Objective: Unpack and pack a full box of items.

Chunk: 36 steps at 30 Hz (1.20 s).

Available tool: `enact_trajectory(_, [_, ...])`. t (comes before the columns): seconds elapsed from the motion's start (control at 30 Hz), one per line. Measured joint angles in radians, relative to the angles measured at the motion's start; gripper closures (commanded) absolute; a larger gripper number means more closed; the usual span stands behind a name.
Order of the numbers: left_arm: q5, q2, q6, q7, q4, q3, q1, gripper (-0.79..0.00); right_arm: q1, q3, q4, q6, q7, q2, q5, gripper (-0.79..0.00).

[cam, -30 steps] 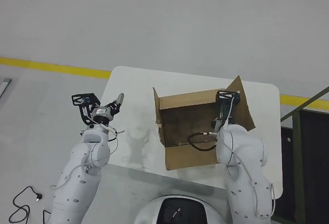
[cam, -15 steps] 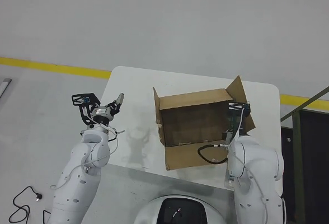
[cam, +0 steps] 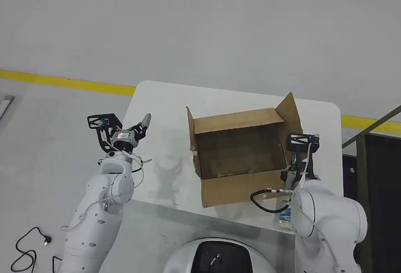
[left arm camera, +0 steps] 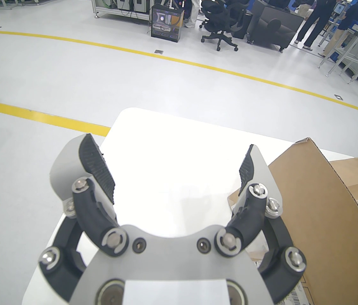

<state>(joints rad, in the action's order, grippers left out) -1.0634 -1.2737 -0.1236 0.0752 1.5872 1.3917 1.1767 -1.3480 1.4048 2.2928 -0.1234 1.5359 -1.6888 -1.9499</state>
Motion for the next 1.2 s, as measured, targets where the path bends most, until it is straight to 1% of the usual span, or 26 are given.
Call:
enact_trajectory(0.2, [0.000,0.000,0.000,0.000,0.000,0.000,0.000,-0.785,0.008,0.022,0.052,0.005,0.000,-0.011,0.003,0.000])
enact_trajectory(0.43, [0.000,0.000,0.000,0.000,0.000,0.000,0.000,-0.785,0.018,0.096,0.057,0.012,0.000,-0.023,-0.014,0.000])
enact_trajectory(0.7, [0.000,0.000,0.000,0.000,0.000,0.000,0.000,-0.785,0.005,0.180,0.057,0.086,0.000,-0.036,-0.012,0.000])
enact_trajectory(0.8, [0.000,0.000,0.000,0.000,0.000,0.000,0.000,-0.785,0.004,0.186,0.057,0.114,0.000,-0.040,-0.002,0.000])
enact_trajectory(1.2, [0.000,0.000,0.000,0.000,0.000,0.000,0.000,-0.785,0.004,0.186,0.057,0.113,0.000,-0.039,-0.002,0.000])
